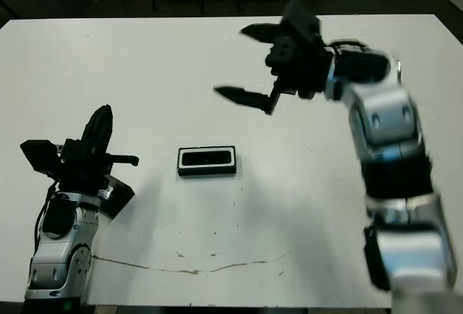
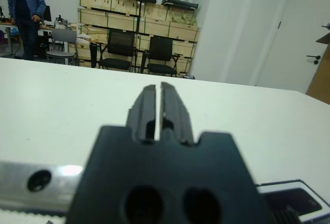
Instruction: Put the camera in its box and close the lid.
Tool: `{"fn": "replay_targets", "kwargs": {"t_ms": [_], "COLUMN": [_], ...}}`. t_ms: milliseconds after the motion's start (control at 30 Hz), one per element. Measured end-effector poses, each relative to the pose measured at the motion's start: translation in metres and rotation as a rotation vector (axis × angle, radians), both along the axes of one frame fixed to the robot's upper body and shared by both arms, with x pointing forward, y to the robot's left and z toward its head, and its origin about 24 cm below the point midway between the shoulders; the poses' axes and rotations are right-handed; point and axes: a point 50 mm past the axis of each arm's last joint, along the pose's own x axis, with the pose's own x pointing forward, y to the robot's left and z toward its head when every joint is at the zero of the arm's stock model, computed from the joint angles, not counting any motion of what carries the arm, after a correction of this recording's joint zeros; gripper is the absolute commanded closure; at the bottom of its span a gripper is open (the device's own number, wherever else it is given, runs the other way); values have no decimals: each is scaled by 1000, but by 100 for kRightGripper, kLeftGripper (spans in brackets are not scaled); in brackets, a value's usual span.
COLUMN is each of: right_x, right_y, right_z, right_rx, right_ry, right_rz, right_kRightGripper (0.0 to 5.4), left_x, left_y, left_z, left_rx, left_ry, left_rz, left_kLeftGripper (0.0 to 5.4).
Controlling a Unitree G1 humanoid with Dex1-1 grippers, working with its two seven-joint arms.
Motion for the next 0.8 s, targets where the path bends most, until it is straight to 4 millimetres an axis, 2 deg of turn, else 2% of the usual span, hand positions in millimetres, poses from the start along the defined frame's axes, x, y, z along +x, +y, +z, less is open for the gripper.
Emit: {"fn": "replay_targets", "kwargs": {"t_ms": [200, 300, 400, 567, 667, 800], "right_x": [-20, -29, -33, -36, -36, -35], "right_y": [2, 0, -1, -4, -6, -8], "right_z": [-33, -46, -51, -50, -48, -47], "right_rx": [37, 42, 37, 19, 17, 19], "right_ry": [15, 27, 28, 10, 1, 0], "right_rz": [-38, -51, -60, -74, -87, -111], "right_kRightGripper": [210, 265, 321, 414, 470, 539], "left_x": [-2, -7, -17, -45, -65, -80], "left_y": [2, 7, 16, 41, 55, 66], "left_z": [3, 12, 24, 61, 87, 109], "left_rx": [18, 59, 143, 286, 390, 542], "left_ry": [-10, -41, -82, -136, -67, 42], "left_rz": [-11, -24, -46, -112, -149, -246], "left_kLeftGripper": [540, 540, 540, 540, 540, 540]}}
